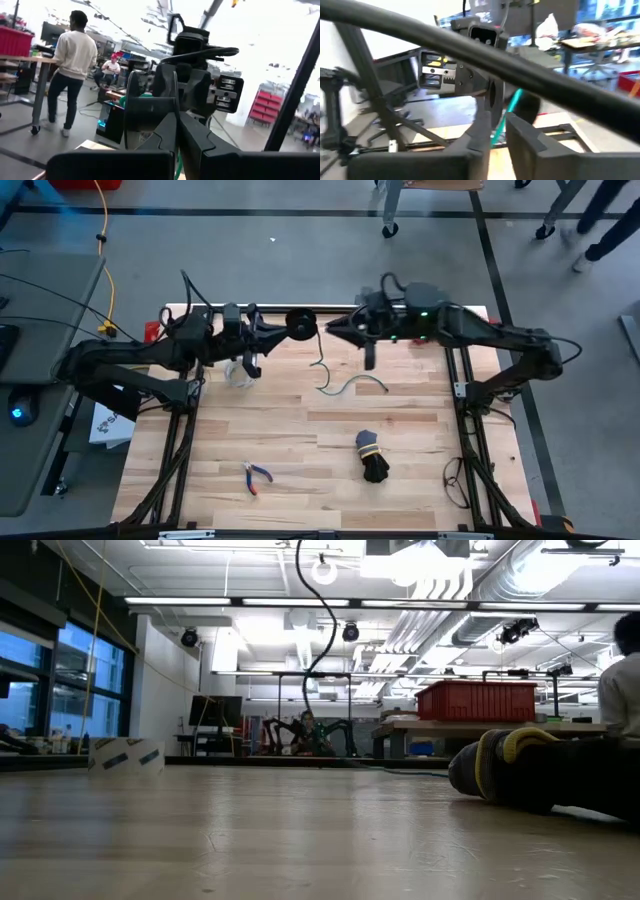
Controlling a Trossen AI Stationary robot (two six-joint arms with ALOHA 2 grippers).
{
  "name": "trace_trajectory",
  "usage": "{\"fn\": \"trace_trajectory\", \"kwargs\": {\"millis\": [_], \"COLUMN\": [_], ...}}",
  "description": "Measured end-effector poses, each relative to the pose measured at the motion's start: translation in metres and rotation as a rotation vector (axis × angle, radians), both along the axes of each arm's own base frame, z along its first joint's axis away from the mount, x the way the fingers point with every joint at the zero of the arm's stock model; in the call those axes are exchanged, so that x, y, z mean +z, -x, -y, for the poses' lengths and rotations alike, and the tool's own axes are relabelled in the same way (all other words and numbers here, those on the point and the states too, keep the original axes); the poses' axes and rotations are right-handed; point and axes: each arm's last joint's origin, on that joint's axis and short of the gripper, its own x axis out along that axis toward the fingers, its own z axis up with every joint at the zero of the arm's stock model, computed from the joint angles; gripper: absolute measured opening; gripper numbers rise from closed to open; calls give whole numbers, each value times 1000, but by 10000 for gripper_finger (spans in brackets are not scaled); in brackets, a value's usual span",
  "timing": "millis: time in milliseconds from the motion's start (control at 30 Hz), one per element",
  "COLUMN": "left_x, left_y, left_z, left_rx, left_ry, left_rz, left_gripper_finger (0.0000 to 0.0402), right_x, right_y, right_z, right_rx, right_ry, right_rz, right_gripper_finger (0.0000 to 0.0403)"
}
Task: Coil cords
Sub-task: Coil the green wire on the spool
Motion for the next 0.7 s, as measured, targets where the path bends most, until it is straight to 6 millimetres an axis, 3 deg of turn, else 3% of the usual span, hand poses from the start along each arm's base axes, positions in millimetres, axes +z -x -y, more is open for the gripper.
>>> {"fn": "trace_trajectory", "kwargs": {"millis": [167, 300, 400, 700], "left_x": [9, 20, 35, 78], "left_y": [12, 12, 9, 0], "left_z": [-7, -12, -14, -17], "left_rx": [-19, -69, -125, -285], "left_ry": [81, 159, 192, 296], "left_rz": [62, 103, 140, 223], "left_gripper_finger": [1, 1, 1, 0], "right_x": [10, 2, -10, -20], "right_y": [33, 47, 42, 3], "right_z": [1, -3, -10, -16], "right_rx": [-129, -100, -44, 21], "right_ry": [13, -13, -36, 54], "right_rz": [-61, -195, -286, -218], "right_gripper_finger": [132, 161, 163, 151]}}
